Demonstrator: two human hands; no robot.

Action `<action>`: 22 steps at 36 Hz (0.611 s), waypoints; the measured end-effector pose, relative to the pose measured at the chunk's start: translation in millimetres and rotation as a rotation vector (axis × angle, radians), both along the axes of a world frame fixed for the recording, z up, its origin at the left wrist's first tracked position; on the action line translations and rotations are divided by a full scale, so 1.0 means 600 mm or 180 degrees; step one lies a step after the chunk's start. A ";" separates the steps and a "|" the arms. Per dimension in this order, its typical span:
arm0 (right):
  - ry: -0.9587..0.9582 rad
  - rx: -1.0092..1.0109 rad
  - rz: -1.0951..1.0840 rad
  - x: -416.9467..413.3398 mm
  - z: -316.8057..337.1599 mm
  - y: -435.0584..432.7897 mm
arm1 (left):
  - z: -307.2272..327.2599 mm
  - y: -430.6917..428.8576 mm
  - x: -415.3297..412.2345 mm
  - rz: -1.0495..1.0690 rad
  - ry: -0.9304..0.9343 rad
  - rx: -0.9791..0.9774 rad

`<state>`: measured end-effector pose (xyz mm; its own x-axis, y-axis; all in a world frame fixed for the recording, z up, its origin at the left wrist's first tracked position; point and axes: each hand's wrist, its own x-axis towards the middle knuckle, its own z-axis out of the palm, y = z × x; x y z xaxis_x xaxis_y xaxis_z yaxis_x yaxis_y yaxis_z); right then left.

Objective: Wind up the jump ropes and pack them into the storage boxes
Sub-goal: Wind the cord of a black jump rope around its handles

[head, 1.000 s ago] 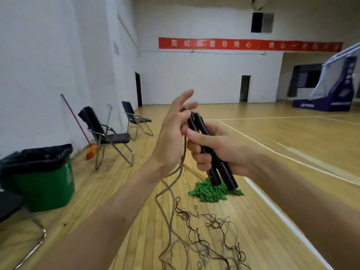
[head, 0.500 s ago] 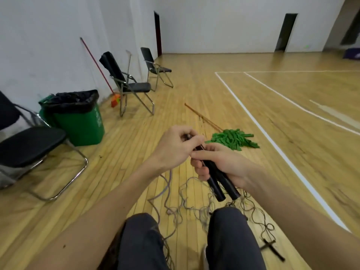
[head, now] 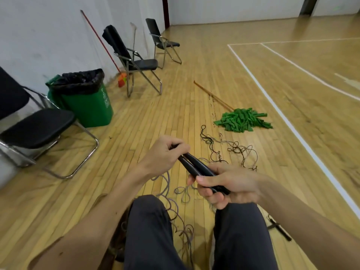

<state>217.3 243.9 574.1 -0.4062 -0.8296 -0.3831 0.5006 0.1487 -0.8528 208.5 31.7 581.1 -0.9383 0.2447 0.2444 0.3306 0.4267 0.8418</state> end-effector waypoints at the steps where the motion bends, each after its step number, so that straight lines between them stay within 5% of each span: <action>1: -0.0059 -0.0040 0.0030 -0.002 -0.004 0.001 | -0.005 0.001 -0.001 -0.0061 -0.0034 0.0003; 8: -0.0595 -0.0129 -0.0124 0.004 -0.036 -0.011 | -0.032 -0.001 -0.018 0.0077 -0.0293 0.0602; 22: -0.0292 -0.0731 -0.0220 -0.009 -0.028 -0.017 | -0.072 0.058 -0.018 0.0566 -0.1068 0.1770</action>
